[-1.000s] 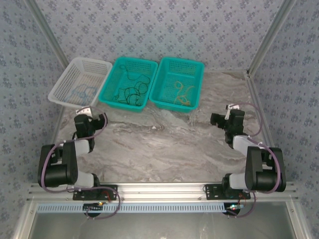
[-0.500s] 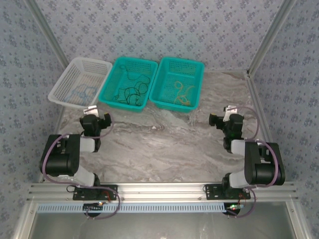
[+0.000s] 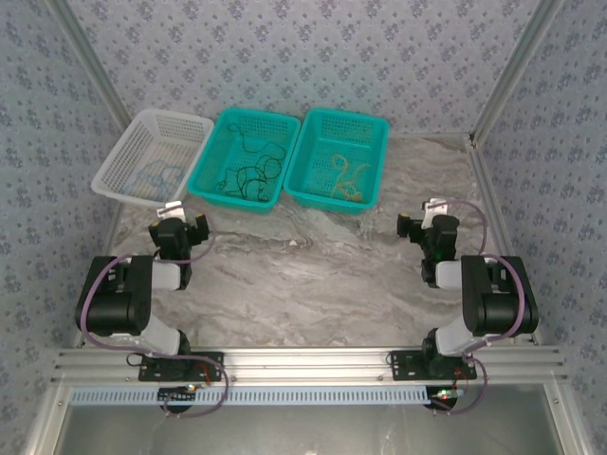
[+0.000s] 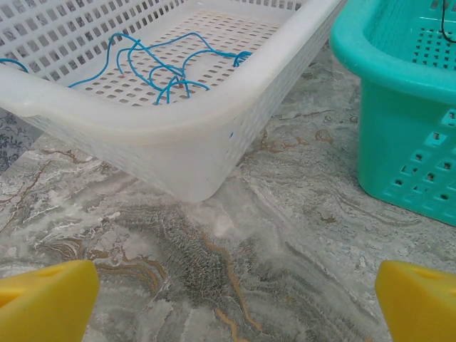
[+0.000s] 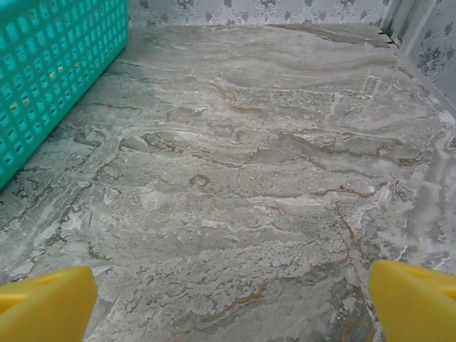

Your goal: Untangle the cables

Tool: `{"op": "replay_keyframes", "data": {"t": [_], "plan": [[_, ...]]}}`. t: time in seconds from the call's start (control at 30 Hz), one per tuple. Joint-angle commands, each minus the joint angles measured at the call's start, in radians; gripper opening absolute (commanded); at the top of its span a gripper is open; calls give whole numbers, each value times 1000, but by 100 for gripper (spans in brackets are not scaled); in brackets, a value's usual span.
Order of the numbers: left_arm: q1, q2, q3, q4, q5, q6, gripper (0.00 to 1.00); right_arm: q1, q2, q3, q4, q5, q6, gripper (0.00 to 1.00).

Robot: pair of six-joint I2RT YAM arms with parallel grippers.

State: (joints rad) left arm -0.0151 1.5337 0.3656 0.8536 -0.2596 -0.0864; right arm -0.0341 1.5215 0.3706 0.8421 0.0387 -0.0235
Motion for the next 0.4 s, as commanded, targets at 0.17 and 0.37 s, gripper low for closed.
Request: {"op": "replay_keyframes", "data": {"t": [0.17,0.37], "plan": [[-1,-1,15,21,-14,13,99,-33,1,13,-25,-158,-13,100],[3,-1,15,22,5,15,99,-27,1,13,-24,-145,-15,100]]}}
